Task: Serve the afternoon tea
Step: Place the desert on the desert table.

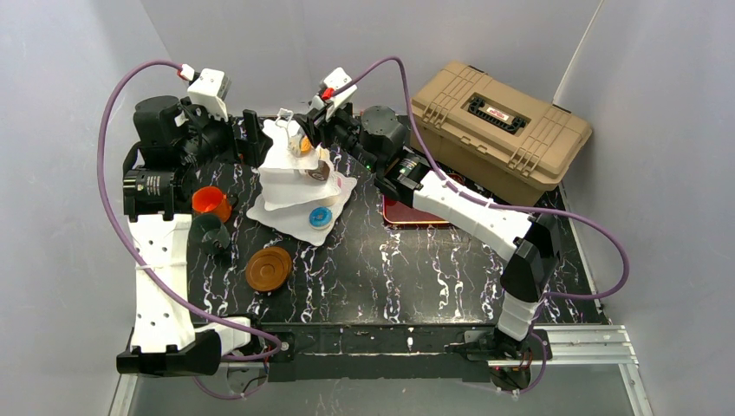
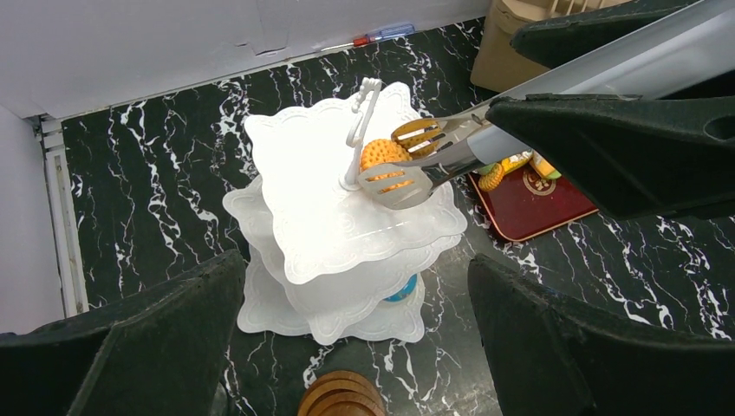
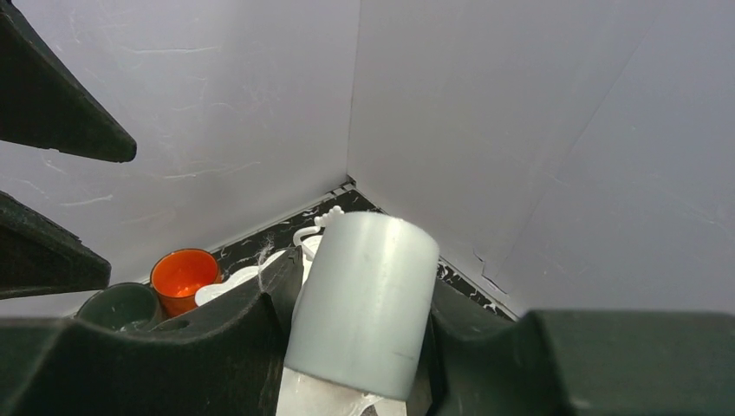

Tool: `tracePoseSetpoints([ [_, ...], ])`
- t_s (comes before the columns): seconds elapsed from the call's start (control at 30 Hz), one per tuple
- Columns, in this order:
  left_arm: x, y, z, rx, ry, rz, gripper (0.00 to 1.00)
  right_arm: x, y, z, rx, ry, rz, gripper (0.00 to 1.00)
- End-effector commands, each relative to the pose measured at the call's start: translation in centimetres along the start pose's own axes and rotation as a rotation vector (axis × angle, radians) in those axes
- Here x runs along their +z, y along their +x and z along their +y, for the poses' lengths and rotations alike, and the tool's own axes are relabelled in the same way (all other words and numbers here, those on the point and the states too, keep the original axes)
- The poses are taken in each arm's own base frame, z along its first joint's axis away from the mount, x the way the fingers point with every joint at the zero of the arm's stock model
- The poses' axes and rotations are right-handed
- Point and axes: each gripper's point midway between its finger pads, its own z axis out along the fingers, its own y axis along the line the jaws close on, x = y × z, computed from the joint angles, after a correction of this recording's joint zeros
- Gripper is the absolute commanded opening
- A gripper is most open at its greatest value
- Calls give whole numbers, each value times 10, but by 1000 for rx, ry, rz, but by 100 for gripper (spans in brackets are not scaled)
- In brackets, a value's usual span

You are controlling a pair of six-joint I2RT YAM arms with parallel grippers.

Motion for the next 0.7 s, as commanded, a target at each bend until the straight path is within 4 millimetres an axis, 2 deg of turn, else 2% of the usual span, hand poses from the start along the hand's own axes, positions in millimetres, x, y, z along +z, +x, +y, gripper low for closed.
tracePoseSetpoints([
  [0.0,-10,-5,-5,1,14,-25,99,-2,-60,-7,8,33,-162,27],
  [0.4,-11,-8,-5,5,11,-34,99,-12,-76,-9,23,37,-213,45],
  [0.67,-13,-11,-7,6,14,-41,99,-18,-82,-9,26,30,-221,50],
])
